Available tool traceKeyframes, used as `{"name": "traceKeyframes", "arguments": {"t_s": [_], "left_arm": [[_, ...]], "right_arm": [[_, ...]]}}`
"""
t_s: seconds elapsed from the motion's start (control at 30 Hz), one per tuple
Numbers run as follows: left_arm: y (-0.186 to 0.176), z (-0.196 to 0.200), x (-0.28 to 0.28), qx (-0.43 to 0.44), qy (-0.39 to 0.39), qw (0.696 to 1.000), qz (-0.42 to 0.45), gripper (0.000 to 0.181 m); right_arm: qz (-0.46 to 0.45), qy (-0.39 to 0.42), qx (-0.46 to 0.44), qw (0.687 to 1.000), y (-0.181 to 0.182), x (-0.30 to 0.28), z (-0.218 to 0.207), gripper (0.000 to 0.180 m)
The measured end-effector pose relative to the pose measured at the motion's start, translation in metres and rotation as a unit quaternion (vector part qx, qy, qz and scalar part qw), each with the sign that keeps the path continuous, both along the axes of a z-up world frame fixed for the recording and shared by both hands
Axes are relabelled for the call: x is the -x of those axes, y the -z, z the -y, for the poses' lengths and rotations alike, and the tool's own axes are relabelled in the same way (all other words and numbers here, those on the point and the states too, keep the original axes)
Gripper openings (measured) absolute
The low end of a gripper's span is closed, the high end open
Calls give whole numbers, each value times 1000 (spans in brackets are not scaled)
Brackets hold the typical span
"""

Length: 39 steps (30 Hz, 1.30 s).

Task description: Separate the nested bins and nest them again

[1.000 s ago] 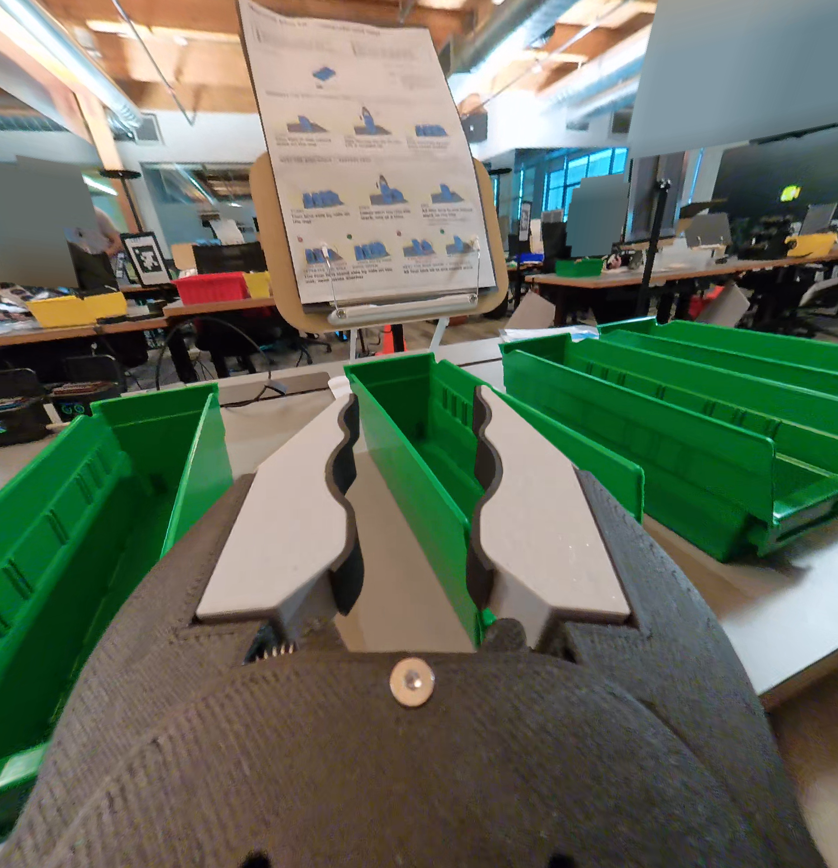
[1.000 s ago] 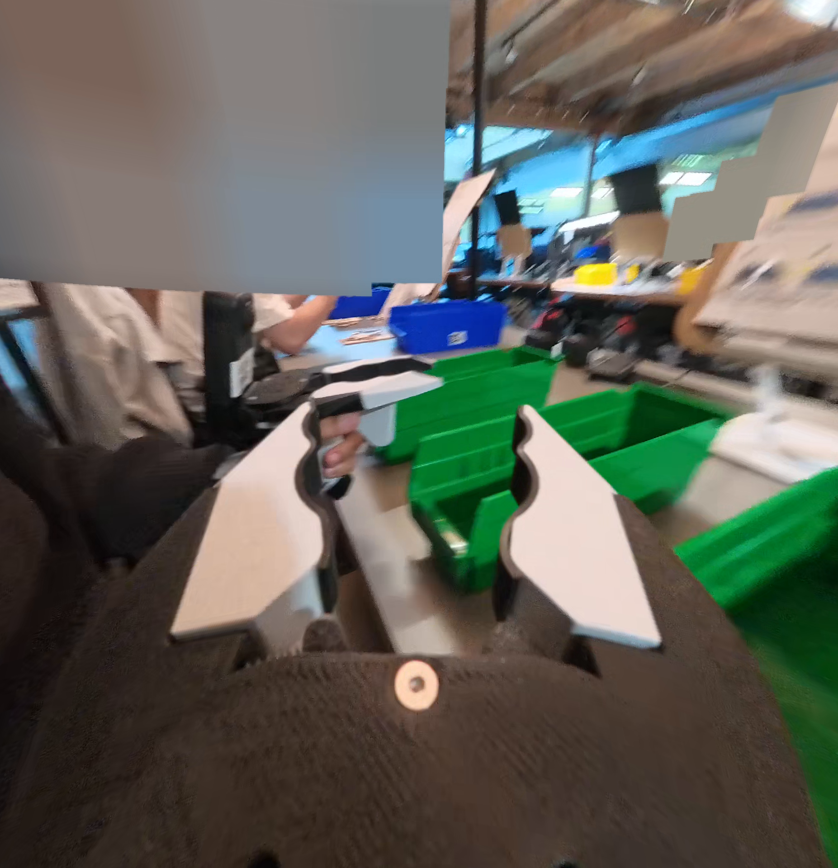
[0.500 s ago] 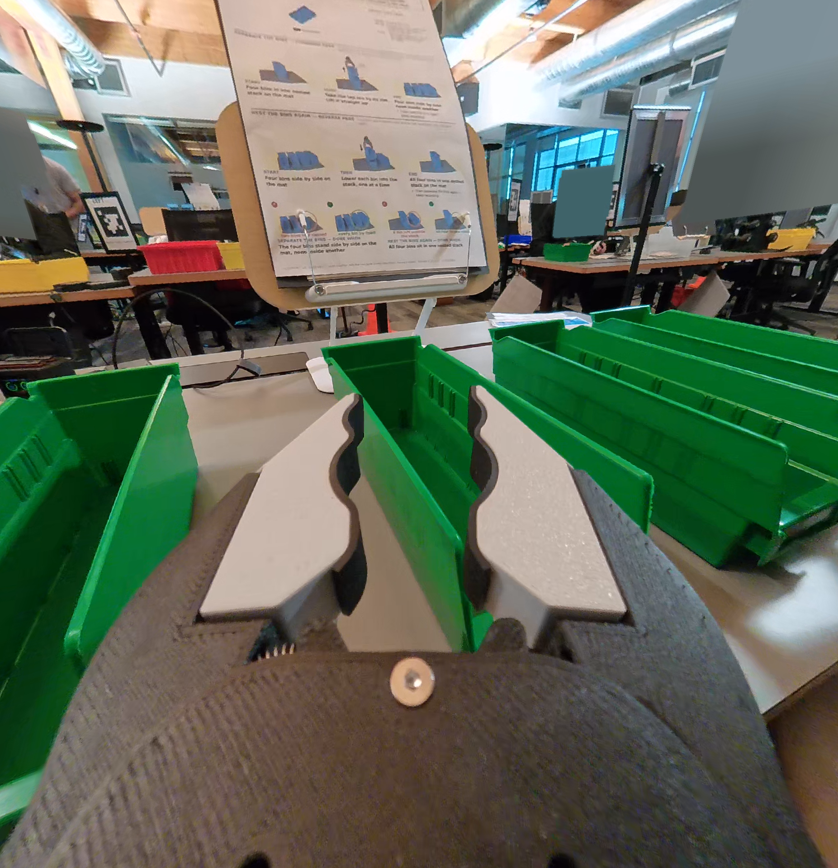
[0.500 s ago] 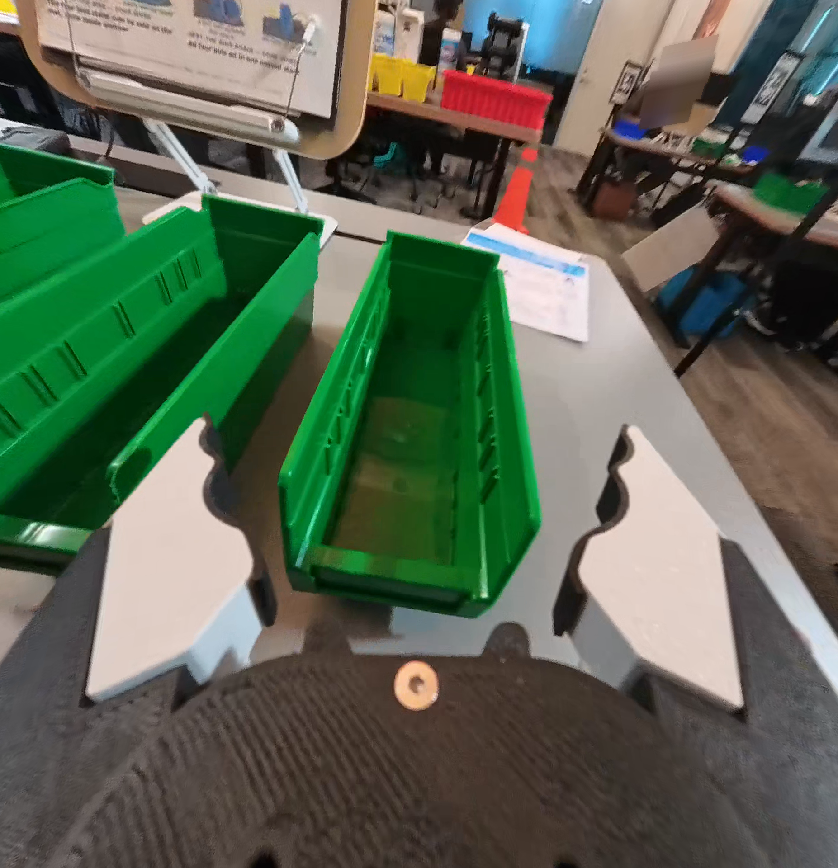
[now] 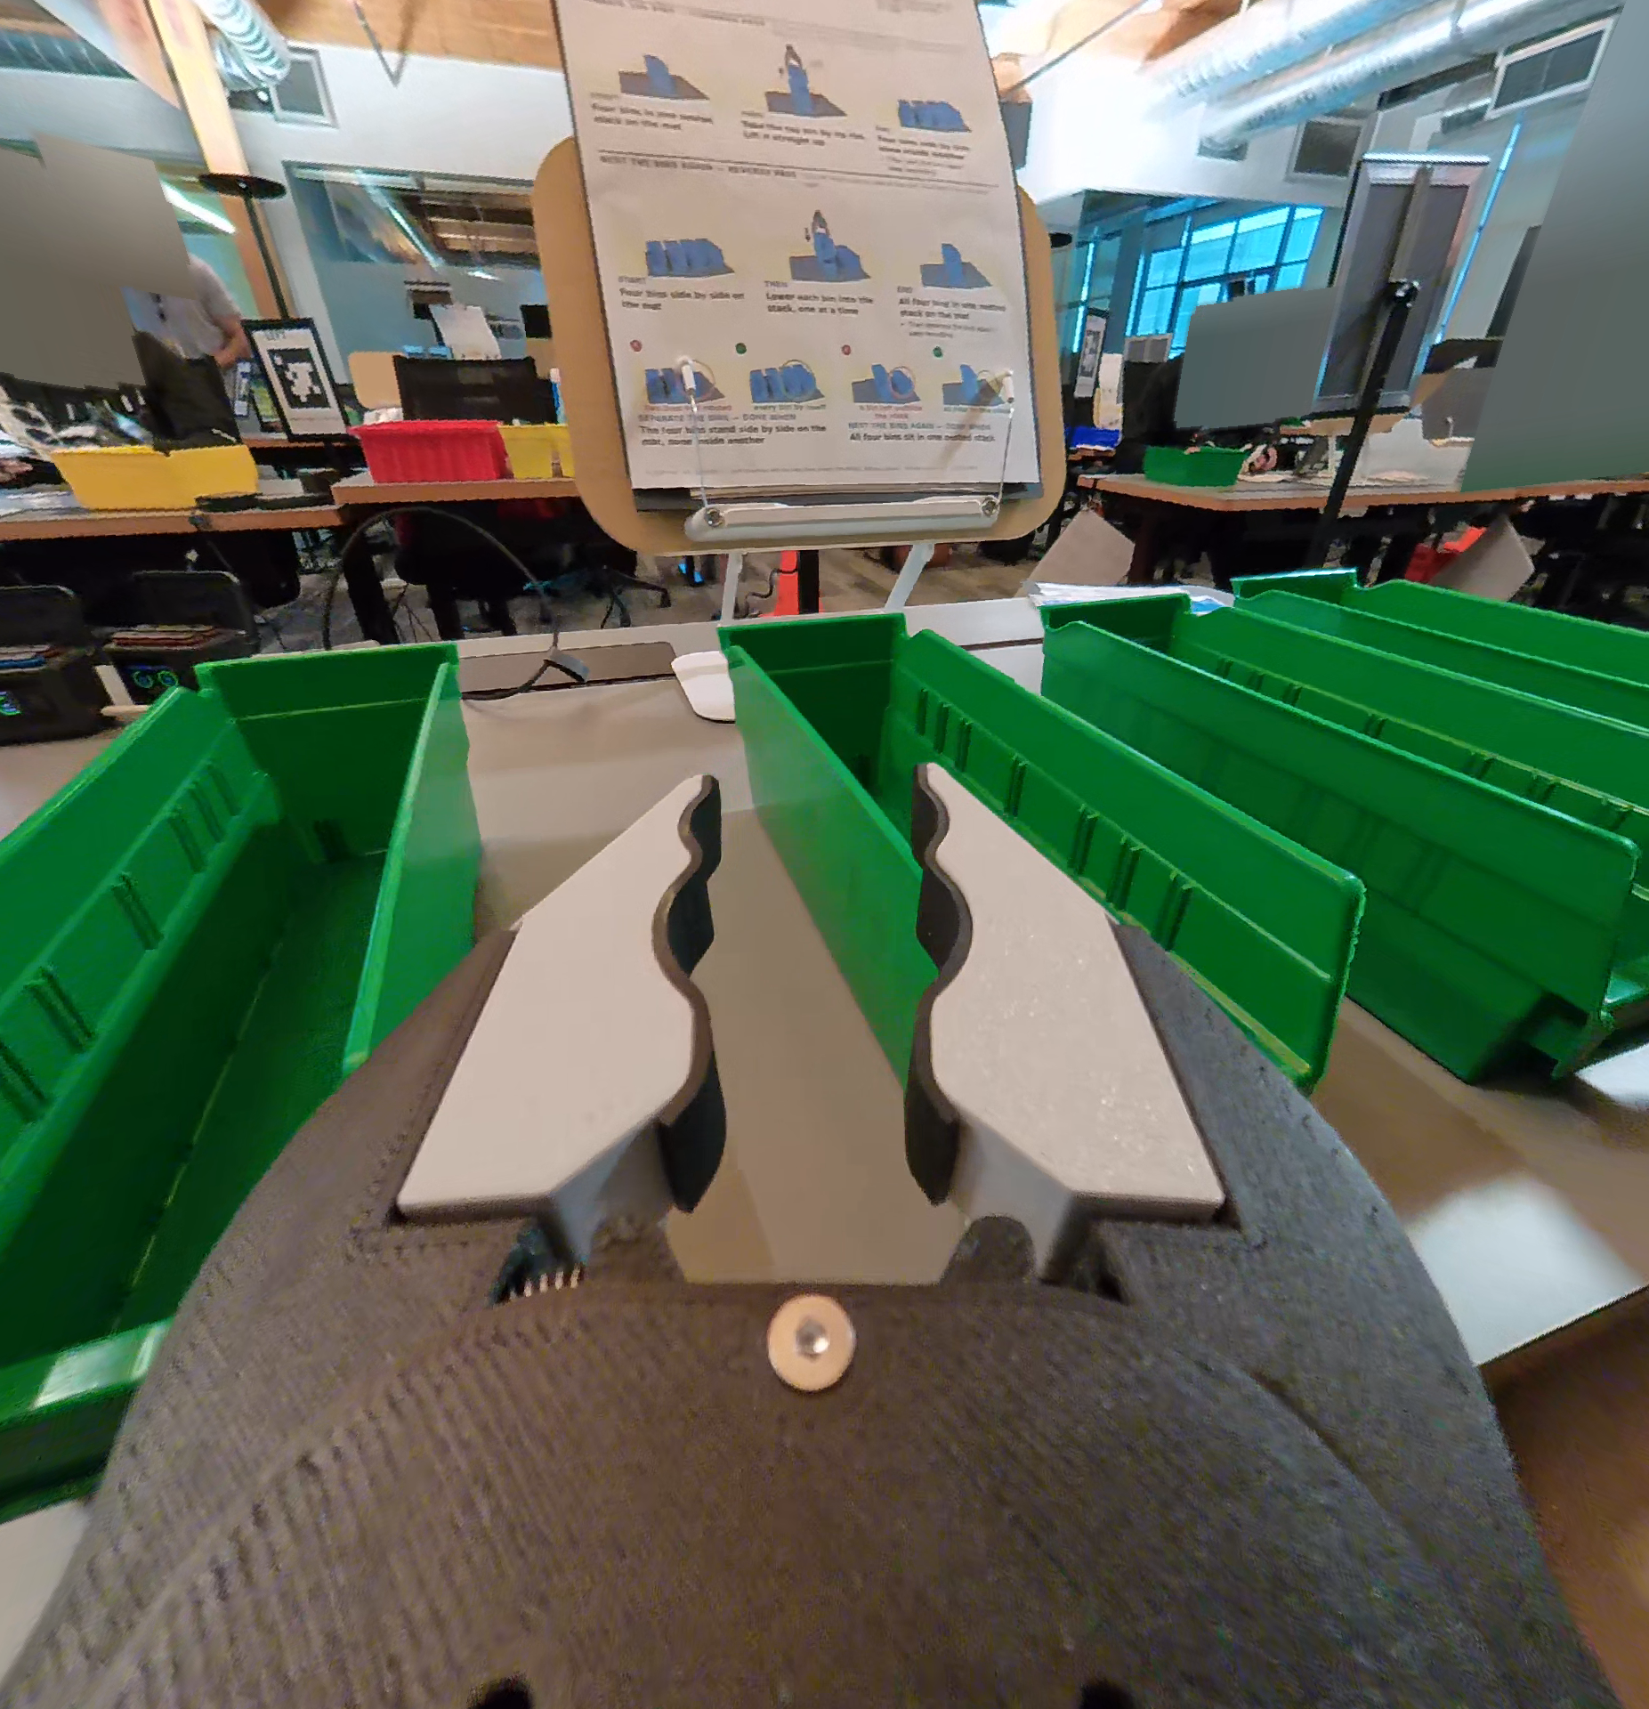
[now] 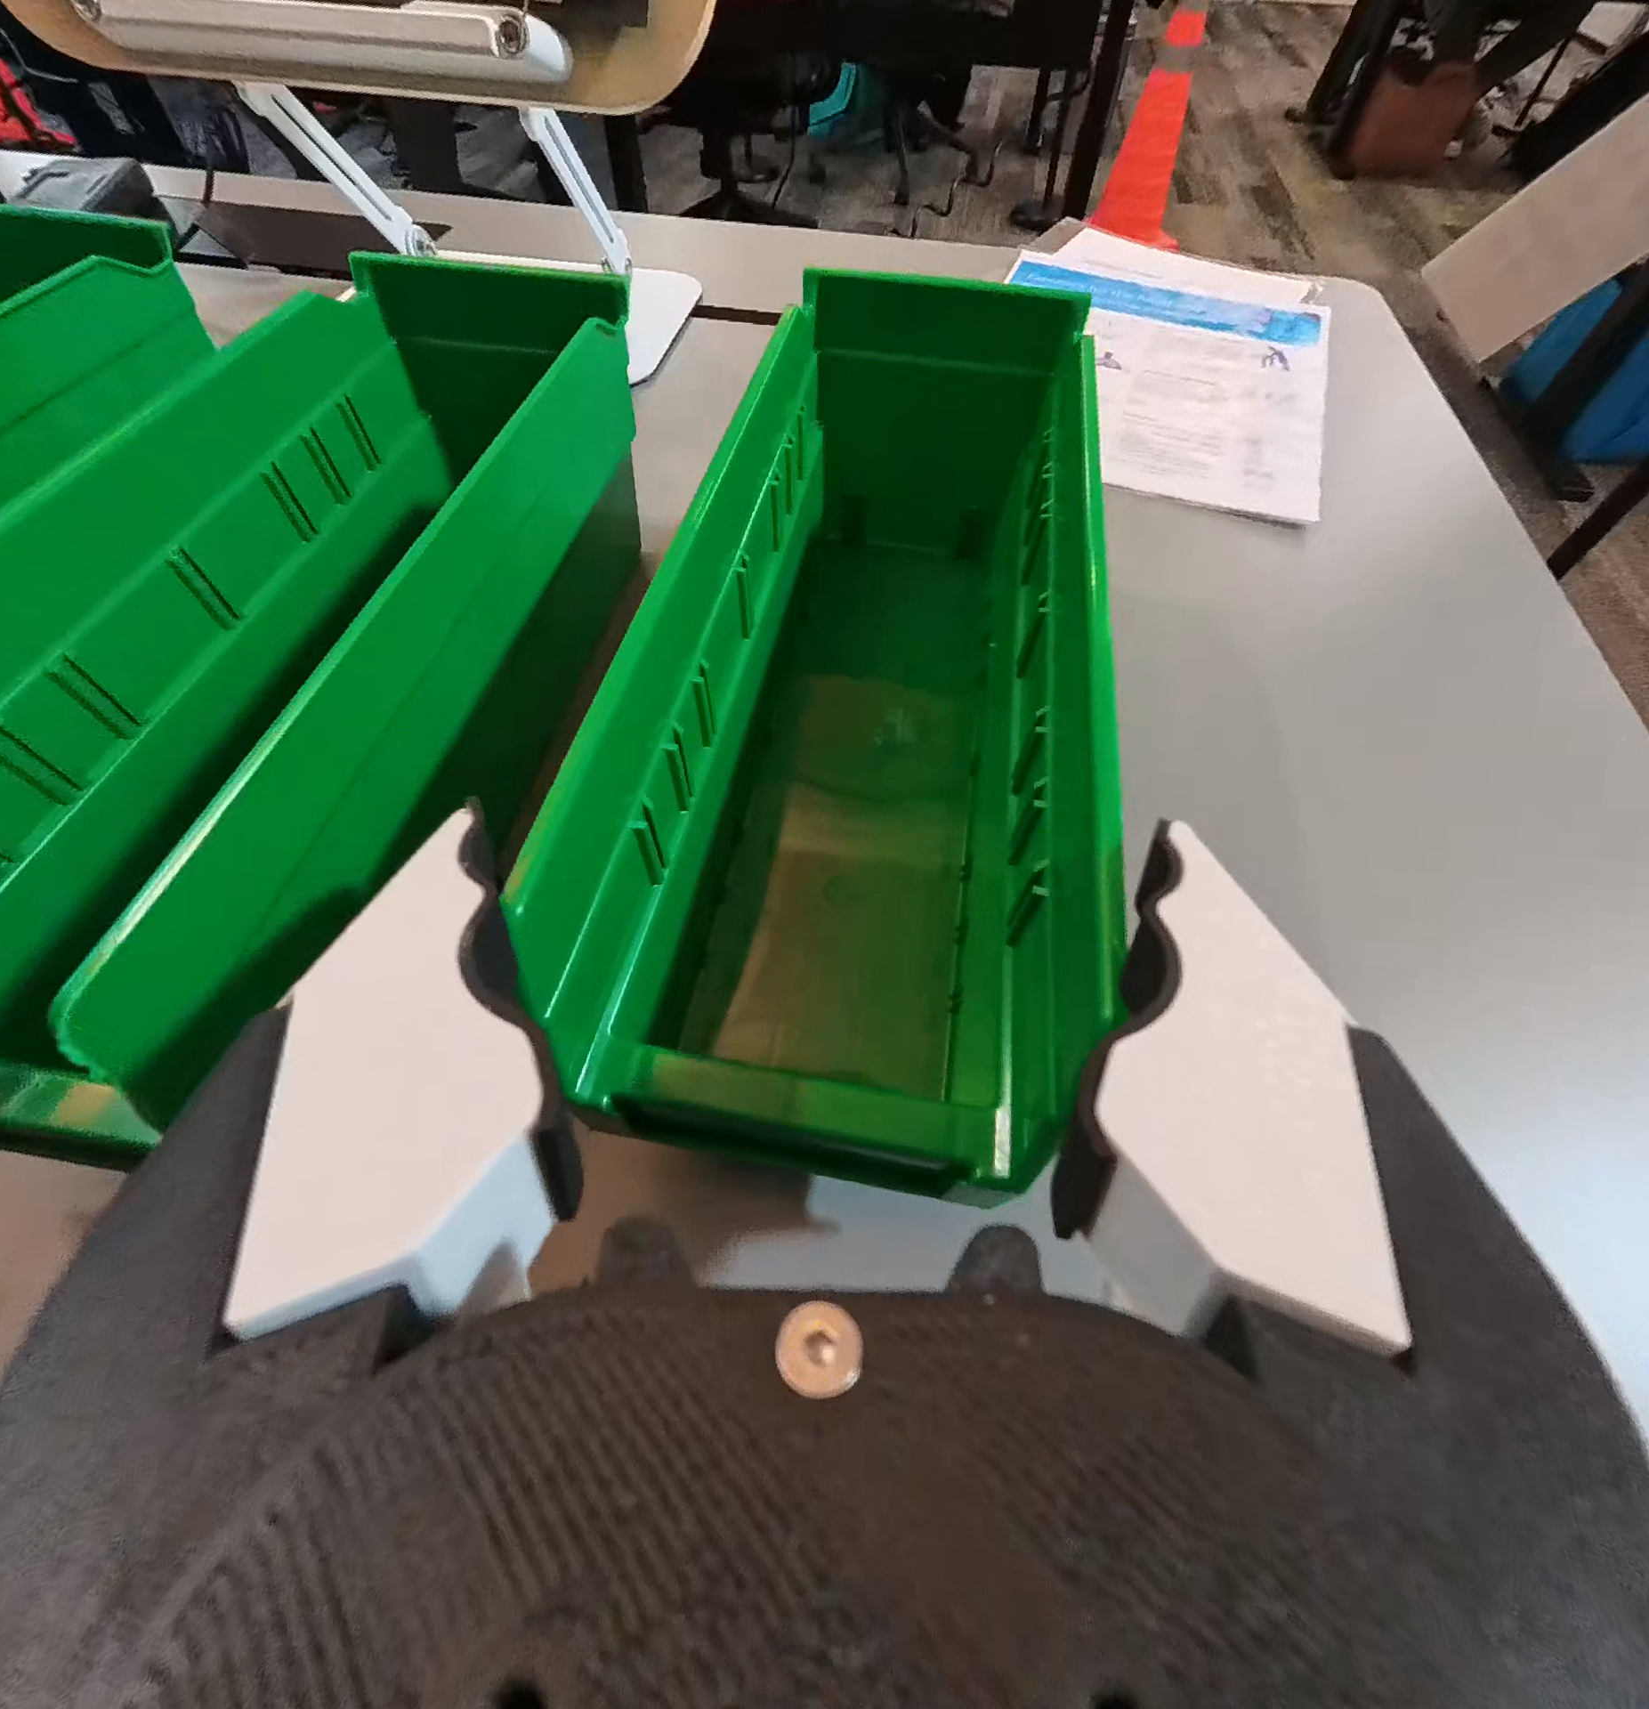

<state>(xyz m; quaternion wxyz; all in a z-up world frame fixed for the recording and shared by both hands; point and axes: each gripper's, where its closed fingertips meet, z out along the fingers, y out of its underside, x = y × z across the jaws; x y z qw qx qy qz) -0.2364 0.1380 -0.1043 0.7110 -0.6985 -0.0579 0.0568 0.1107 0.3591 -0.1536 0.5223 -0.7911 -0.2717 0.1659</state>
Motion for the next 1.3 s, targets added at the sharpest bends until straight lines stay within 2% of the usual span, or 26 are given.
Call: {"name": "traceKeyframes", "arguments": {"t_s": [0.23, 0.4, 0.67, 0.97, 1.1, 1.3], "left_arm": [[0, 12, 8, 0, -17, 1000, 1, 41], [1, 16, 12, 1, -25, 1000, 3, 41], [2, 16, 14, 1, -26, 1000, 7, 41], [-21, 1, 5, -64, -7, 998, 25, 40], [-31, -7, -2, -87, 0, 996, 9, 38], [-22, -24, -7, -61, 19, 998, 15, 39]], "right_arm": [[-2, -19, 26, 999, -2, -3, -10, 116], [3, -21, 33, 999, -2, -2, -14, 114], [0, -26, 28, 999, -7, -3, -13, 115], [1, -33, 34, 999, -8, -18, 17, 121], [-4, -30, 35, 999, -3, -29, 24, 126], [2, -29, 12, 1000, -2, -36, 28, 138]]}}
